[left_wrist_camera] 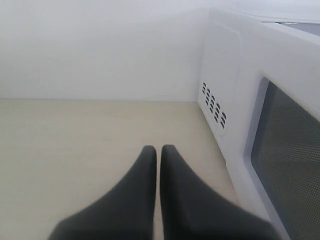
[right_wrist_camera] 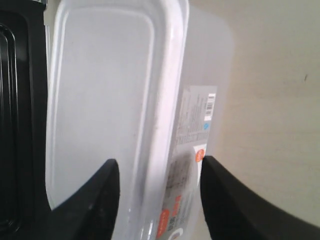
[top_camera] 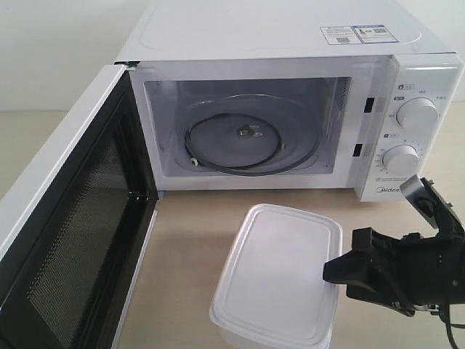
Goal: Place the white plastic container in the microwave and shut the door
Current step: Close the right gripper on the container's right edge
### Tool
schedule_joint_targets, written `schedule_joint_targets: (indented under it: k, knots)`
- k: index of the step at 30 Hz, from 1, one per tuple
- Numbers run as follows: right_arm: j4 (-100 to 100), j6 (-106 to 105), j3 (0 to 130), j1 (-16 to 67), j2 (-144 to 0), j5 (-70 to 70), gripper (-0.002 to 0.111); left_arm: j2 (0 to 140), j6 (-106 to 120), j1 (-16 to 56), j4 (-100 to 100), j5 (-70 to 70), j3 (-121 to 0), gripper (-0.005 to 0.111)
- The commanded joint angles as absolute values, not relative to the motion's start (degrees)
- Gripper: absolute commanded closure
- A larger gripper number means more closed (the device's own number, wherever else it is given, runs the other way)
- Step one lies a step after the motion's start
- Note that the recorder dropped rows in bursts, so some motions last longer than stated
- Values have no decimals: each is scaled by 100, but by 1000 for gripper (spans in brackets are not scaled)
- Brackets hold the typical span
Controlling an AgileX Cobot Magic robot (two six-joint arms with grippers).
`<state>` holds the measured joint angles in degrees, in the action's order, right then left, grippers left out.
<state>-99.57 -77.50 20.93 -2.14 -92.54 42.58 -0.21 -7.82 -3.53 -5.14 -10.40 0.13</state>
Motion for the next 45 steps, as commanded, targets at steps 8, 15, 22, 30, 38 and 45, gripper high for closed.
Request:
schedule_joint_targets:
  k: [8, 15, 22, 30, 38, 45]
  knots:
    - [-9995, -7530, 2277, 120, -9263, 4029, 60, 0, -796, -333, -513, -1014, 0, 103]
    - [-9995, -7542, 2277, 147, -9263, 3909, 60, 0, -796, -333, -513, -1014, 0, 103]
    - [-9995, -7504, 2416, 521, -9263, 3763, 60, 0, -796, -333, -513, -1014, 0, 103]
    - [-9995, -7437, 2414, 521, -9263, 3400, 77, 0, -796, -333, -513, -1014, 0, 103]
    - [-9995, -7448, 2414, 521, -9263, 3400, 108, 0, -796, -333, -513, -1014, 0, 103]
    - [-9995, -7512, 2403, 521, -9263, 3400, 108, 0, -796, -333, -513, -1014, 0, 103]
